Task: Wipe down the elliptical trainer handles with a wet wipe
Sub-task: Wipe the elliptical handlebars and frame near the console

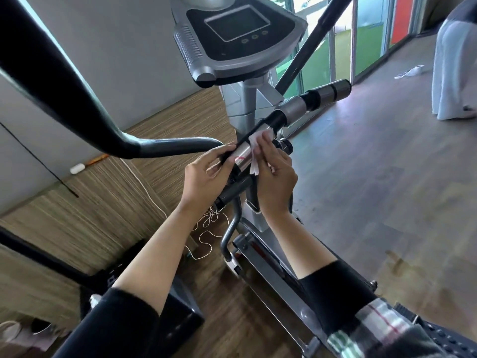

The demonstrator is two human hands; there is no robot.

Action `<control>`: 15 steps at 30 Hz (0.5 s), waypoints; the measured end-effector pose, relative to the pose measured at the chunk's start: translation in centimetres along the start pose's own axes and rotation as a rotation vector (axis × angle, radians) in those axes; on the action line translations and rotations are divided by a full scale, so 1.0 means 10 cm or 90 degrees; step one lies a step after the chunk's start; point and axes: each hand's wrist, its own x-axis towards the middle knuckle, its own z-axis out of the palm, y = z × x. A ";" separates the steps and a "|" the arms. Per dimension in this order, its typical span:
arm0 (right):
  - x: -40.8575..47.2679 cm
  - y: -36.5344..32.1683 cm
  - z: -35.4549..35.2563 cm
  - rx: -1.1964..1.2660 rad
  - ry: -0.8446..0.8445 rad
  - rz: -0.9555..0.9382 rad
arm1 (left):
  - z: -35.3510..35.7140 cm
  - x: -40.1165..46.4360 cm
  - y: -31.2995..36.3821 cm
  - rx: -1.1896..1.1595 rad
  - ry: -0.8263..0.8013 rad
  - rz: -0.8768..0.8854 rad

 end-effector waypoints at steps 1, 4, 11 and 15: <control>-0.03 0.00 0.01 0.009 0.001 0.004 | -0.01 -0.01 0.00 0.002 0.002 0.003; -0.24 0.04 0.05 0.018 -0.015 -0.014 | -0.02 -0.02 -0.04 -0.006 0.014 -0.012; -0.15 0.07 0.06 0.023 0.012 0.007 | -0.07 -0.05 -0.07 0.008 0.012 -0.002; -0.19 0.03 0.07 0.016 0.004 -0.005 | -0.09 -0.07 -0.10 -0.007 0.007 -0.007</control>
